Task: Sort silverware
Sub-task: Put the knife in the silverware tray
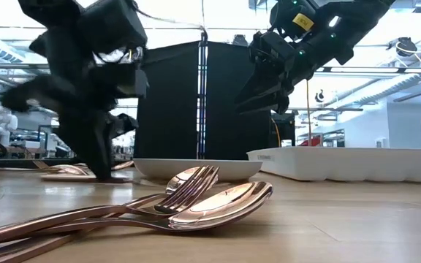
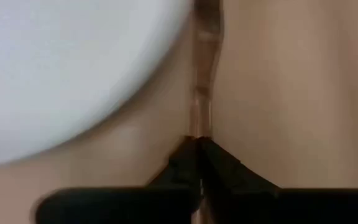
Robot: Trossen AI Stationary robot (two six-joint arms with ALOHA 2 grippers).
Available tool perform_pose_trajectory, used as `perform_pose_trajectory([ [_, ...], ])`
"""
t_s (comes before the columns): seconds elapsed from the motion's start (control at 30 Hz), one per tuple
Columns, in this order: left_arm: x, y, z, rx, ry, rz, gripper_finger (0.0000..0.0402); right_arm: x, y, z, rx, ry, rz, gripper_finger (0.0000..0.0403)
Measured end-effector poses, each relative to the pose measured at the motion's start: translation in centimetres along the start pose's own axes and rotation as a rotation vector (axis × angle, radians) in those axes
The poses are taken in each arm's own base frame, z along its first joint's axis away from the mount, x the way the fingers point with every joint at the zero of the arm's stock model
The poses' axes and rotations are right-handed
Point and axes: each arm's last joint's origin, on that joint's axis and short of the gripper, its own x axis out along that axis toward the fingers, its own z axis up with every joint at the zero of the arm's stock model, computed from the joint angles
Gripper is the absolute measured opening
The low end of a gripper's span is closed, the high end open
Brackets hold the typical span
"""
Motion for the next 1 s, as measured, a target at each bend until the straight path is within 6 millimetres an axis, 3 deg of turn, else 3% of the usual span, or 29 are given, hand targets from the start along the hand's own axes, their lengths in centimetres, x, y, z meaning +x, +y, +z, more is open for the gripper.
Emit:
perform_pose_trajectory([
  [0.17,0.2,-1.1,-0.1,0.009,0.005,-0.142,0.0008,0.0,0.2,0.1,0.000,-0.013,0.010,0.0162],
  [0.6,0.3,-1.1,0.4,0.086,-0.065,0.006,0.0000,0.7,5.1,-0.2,-0.126,-0.127,0.228,0.0162],
  [0.83,-0.3,-0.9,0.9,0.155,-0.127,0.083,0.0000,3.3,6.5,-2.2,-0.044,-0.098,0.289,0.0162],
  [1.0,-2.7,-1.1,0.7,0.168,-0.142,0.224,0.0000,6.2,8.0,-3.8,0.002,-0.025,0.310,0.0162],
])
